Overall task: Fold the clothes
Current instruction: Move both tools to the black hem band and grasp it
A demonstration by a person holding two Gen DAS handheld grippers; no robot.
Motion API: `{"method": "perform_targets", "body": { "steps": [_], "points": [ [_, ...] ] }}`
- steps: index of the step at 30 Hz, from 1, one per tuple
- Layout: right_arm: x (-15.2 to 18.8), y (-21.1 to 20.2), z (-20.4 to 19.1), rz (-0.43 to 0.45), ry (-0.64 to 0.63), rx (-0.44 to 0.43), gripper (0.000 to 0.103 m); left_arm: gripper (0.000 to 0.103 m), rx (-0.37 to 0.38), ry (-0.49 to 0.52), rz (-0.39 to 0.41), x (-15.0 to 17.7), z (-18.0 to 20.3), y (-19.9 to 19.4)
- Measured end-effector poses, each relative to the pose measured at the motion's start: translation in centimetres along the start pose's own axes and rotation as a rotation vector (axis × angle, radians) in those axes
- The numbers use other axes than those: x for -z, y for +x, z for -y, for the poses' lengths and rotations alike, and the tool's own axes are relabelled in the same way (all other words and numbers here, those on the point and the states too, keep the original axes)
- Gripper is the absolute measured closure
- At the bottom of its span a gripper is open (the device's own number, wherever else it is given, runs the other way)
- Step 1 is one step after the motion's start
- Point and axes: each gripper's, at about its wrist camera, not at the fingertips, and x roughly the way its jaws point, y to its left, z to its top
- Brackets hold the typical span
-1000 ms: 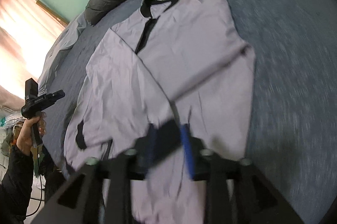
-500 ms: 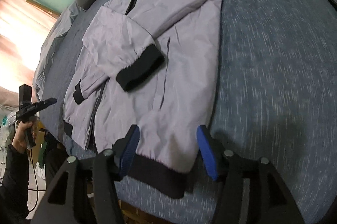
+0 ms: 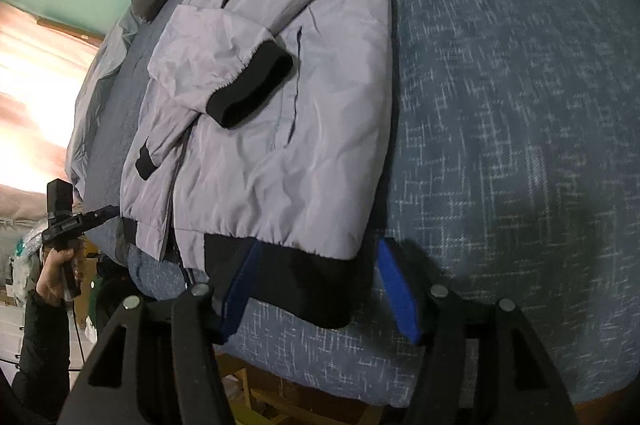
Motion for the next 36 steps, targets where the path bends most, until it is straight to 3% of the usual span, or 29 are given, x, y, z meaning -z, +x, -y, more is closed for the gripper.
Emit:
{"method": "perform_targets", "body": {
  "steps": [11, 20, 26, 28, 31, 36],
  "points": [
    [0.2, 1.5, 0.2, -0.012, 0.005, -0.032, 0.042, 0.06, 0.039, -0.031, -0.031, 0.9, -0.5, 1.8],
    [0.0, 2.2, -0.5, -0.033, -0.038, -0.015, 0.042, 0.065, 0.022, 0.016, -0.023, 0.9, 0.3, 2.6],
    [0.0, 2.3, -0.3, -0.026, -0.038, -0.009, 0.061, 0.085, 0.013, 0.034, -0.015, 0.9, 0.7, 2.1],
    [0.0, 2.2, 0.0, -0.021, -0.03, -0.007, 0.072, 0.086, 0.003, 0.052, -0.013, 0.9, 1.1, 1.9],
    [0.1, 1.8, 0.1, -0.006, -0.022, -0.018, 0.077, 0.087, -0.01, 0.079, -0.008, 0.9, 1.7, 1.4],
    [0.1, 2.1, -0.3, -0.02, -0.023, -0.035, 0.077, 0.087, 0.006, 0.071, -0.033, 0.8, 1.6, 1.8]
  ]
}}
